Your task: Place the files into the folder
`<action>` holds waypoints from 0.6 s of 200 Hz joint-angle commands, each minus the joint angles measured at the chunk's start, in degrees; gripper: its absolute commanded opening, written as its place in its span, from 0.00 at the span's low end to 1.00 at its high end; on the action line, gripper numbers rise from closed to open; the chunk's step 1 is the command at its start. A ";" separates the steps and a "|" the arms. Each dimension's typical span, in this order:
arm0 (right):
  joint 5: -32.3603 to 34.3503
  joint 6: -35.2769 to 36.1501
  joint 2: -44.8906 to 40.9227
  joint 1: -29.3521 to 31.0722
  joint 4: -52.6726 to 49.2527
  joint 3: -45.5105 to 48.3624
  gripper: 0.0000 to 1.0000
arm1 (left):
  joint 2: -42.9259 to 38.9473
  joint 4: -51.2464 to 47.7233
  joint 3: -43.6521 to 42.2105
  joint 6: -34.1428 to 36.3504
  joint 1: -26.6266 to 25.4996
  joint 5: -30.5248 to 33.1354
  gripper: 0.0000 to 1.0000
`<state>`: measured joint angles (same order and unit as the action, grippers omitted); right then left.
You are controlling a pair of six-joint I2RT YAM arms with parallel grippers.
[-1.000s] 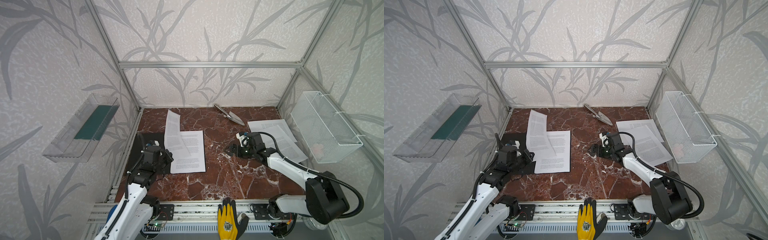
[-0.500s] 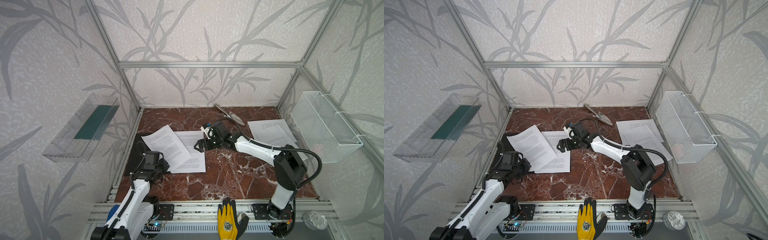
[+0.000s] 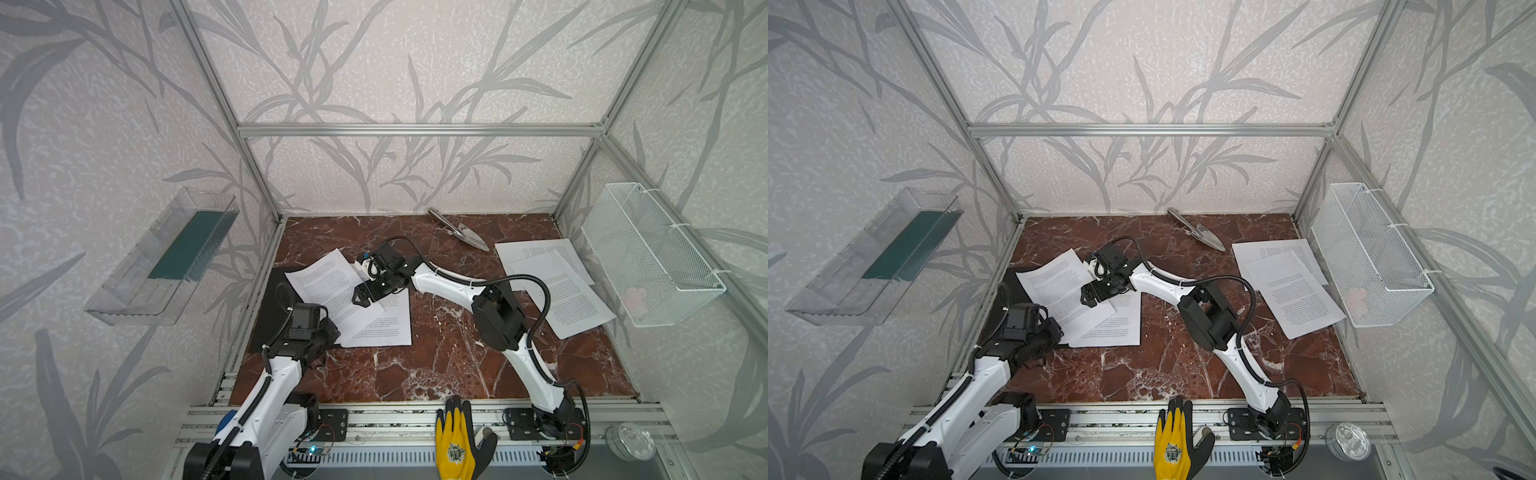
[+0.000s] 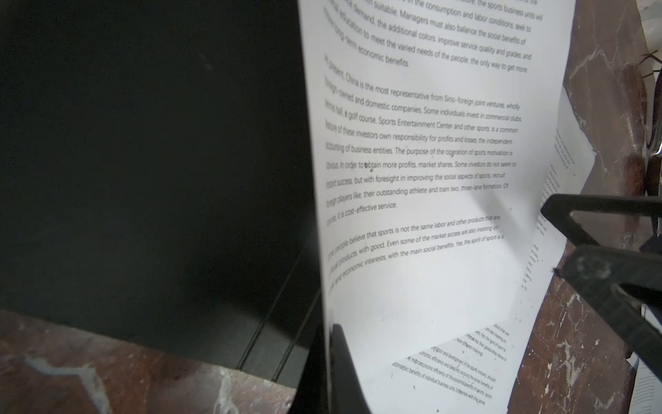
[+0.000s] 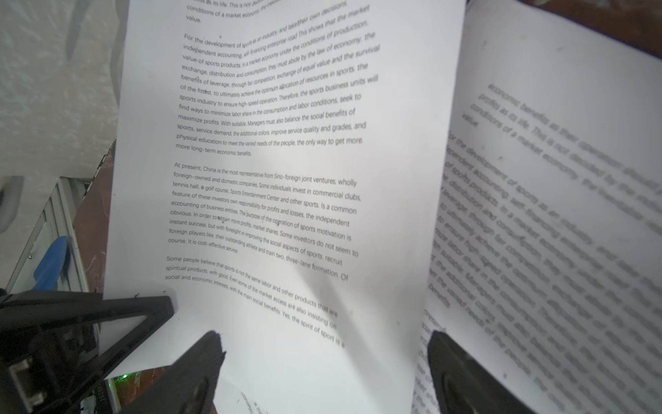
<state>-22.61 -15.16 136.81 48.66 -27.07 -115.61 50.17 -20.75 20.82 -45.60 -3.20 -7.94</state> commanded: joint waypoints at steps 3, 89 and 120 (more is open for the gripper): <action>-1.81 1.55 4.62 -0.10 -5.79 -8.14 0.88 | -0.32 0.27 -0.45 1.13 0.39 1.17 0.00; -4.29 2.33 11.54 -0.51 -10.97 -20.03 0.73 | 0.41 0.96 -0.60 1.21 0.43 0.06 0.00; -4.73 2.04 10.65 -0.58 -10.06 -18.85 0.58 | 0.45 1.01 -0.60 1.26 0.39 0.28 0.00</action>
<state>-25.45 -13.47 147.22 48.27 -36.32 -133.64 50.76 -19.84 20.82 -44.95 -3.20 -8.19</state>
